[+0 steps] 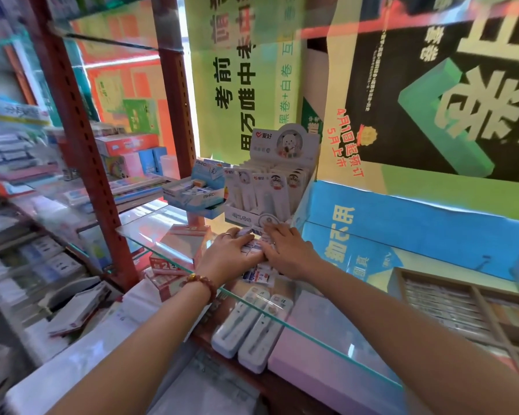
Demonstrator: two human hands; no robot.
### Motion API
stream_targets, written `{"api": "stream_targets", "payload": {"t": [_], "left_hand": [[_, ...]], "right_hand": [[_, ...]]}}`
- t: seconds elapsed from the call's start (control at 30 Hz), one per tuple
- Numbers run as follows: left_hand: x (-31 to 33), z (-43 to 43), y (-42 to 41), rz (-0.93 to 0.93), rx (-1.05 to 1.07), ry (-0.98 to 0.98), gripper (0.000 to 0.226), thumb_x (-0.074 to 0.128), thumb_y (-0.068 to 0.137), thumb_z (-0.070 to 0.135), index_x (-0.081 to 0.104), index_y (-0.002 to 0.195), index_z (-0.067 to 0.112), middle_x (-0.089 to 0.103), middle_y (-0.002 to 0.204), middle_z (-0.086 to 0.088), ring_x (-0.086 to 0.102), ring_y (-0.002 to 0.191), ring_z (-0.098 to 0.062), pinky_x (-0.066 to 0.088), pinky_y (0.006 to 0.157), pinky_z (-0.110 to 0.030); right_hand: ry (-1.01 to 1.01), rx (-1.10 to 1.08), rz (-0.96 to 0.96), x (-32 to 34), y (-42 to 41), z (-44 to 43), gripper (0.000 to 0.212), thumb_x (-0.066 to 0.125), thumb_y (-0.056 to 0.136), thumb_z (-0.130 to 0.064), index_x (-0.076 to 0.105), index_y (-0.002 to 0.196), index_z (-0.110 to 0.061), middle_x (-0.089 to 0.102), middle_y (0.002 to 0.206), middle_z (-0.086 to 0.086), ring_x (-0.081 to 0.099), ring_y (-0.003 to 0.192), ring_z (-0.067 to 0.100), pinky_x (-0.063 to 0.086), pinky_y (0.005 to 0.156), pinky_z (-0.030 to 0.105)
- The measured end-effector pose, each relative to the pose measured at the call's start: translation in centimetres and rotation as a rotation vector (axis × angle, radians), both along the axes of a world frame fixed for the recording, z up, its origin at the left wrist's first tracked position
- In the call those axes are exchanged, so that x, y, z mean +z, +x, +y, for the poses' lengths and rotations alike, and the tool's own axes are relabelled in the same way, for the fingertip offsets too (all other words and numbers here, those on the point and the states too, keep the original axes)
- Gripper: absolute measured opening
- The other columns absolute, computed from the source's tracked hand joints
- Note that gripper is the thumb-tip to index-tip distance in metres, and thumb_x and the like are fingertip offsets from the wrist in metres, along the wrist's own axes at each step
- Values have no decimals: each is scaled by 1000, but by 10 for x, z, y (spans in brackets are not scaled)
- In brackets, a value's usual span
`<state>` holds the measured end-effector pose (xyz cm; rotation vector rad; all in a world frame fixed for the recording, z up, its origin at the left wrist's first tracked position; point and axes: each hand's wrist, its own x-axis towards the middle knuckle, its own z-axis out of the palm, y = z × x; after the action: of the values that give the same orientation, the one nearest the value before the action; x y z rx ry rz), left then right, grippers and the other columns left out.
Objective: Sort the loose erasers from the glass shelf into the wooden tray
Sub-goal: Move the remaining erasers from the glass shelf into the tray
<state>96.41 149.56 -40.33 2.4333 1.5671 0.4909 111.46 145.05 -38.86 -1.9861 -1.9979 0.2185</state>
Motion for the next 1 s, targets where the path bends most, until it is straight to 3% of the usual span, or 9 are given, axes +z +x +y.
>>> {"api": "stream_targets", "payload": {"t": [0.1, 0.27, 0.43, 0.6, 0.9, 1.0], "left_hand": [[-1, 2, 0, 3, -1, 7, 64, 45, 83, 65, 42, 139, 35, 29, 152, -1, 28, 135, -25, 26, 109, -36], [-2, 2, -1, -23, -6, 1, 58, 48, 85, 58, 43, 139, 35, 30, 152, 0, 29, 135, -23, 28, 107, -36], [1, -9, 6, -18, 6, -8, 64, 44, 85, 60, 38, 142, 31, 27, 153, -3, 27, 136, -25, 26, 108, -36], [-1, -38, 28, -67, -26, -6, 62, 46, 87, 55, 39, 142, 27, 30, 150, -5, 28, 134, -24, 26, 109, -35], [2, -97, 79, -67, -177, 61, 64, 42, 86, 57, 40, 139, 22, 41, 141, -9, 32, 131, -25, 22, 110, -34], [-2, -101, 82, -142, -144, 79, 61, 51, 83, 56, 39, 135, 24, 39, 141, -10, 18, 139, -24, 20, 110, -40]], "right_hand": [[-98, 19, -106, 10, 2, 9, 59, 26, 99, -45, 9, 152, -24, 8, 156, 0, 9, 143, 26, 21, 110, 55], [-16, -81, -94, 1, -10, 16, 58, 31, 96, -46, 22, 147, -21, 19, 149, 1, 18, 137, 26, 25, 104, 56], [8, -81, -35, -4, -5, 6, 54, 31, 97, -40, 23, 148, -24, 26, 154, 0, 18, 139, 25, 24, 105, 54], [22, -122, -55, -3, 13, -27, 44, 30, 99, -35, 38, 139, -18, 41, 142, 4, 29, 129, 25, 31, 100, 49], [-164, -197, -146, 10, 59, -92, 44, 24, 103, -36, 37, 138, -13, 41, 139, 13, 32, 129, 35, 34, 101, 49], [-235, -188, -105, 18, 62, -100, 40, 25, 104, -26, 39, 138, -10, 39, 137, 19, 37, 127, 36, 26, 106, 47]]}}
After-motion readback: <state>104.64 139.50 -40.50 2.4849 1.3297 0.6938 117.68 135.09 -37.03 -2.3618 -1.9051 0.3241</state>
